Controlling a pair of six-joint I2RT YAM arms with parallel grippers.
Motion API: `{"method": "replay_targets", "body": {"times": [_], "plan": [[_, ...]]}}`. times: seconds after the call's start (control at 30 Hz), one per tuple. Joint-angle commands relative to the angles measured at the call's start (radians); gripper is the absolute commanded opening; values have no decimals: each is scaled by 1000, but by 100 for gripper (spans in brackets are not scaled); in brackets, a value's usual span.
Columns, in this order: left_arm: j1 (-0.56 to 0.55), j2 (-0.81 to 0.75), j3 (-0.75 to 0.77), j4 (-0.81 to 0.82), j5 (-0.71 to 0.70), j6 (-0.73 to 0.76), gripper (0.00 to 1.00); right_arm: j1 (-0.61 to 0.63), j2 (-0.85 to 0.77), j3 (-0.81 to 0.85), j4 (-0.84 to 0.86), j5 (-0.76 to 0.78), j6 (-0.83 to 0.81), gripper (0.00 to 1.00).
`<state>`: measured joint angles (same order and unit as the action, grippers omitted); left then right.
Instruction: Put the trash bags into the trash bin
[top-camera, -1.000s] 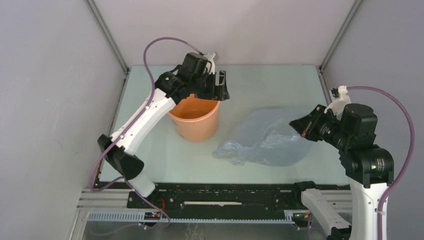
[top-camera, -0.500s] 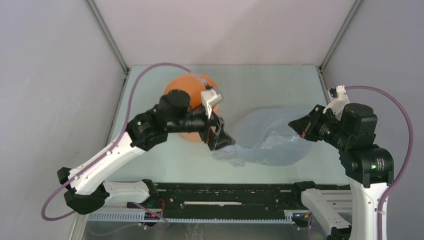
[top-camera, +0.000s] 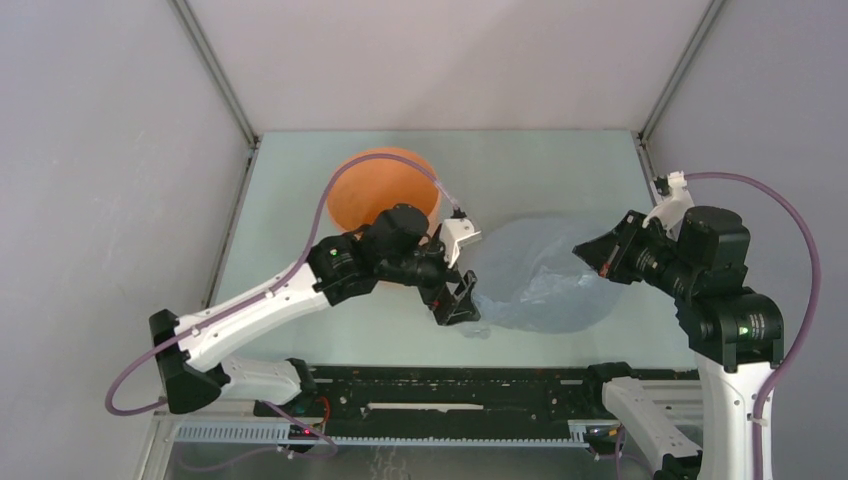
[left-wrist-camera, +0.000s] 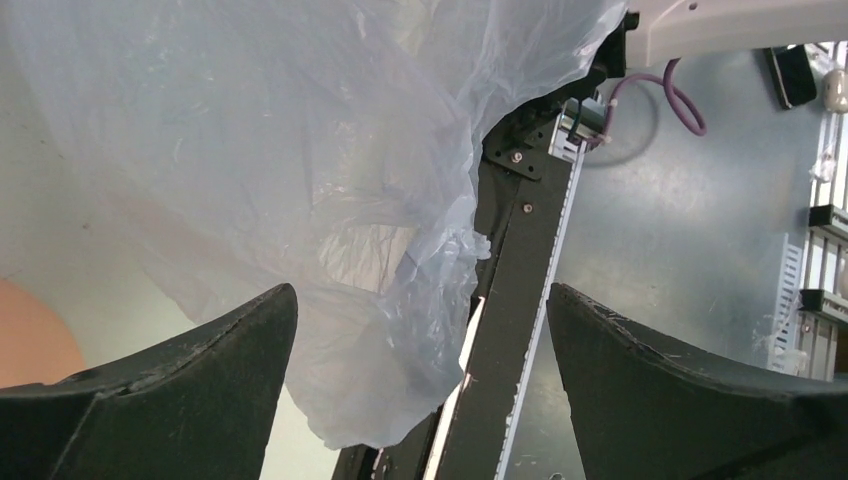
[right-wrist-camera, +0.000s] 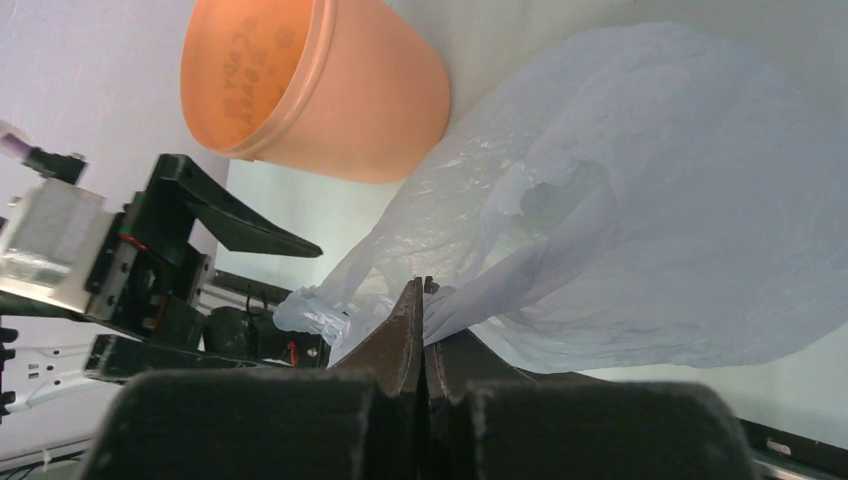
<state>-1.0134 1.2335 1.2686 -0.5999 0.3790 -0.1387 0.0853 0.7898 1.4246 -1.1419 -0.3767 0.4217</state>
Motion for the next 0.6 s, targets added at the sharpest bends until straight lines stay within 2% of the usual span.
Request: {"method": "replay_targets", "body": {"times": [0.0,0.17,0.4,0.57], "plan": [[-16,24,-9,30,-15,20,99,-4,0,-3,36,-20,10,0],[-22,16,-46,56,-172,50,99,-4,1,-7,40,-26,17,0],[-22,82,-23,24,-124,96,91,-4,6,-13,47,-44,22,0],[-22,88,-5,46,-26,73,85,-4,11,-23,47,-48,24,0]]}}
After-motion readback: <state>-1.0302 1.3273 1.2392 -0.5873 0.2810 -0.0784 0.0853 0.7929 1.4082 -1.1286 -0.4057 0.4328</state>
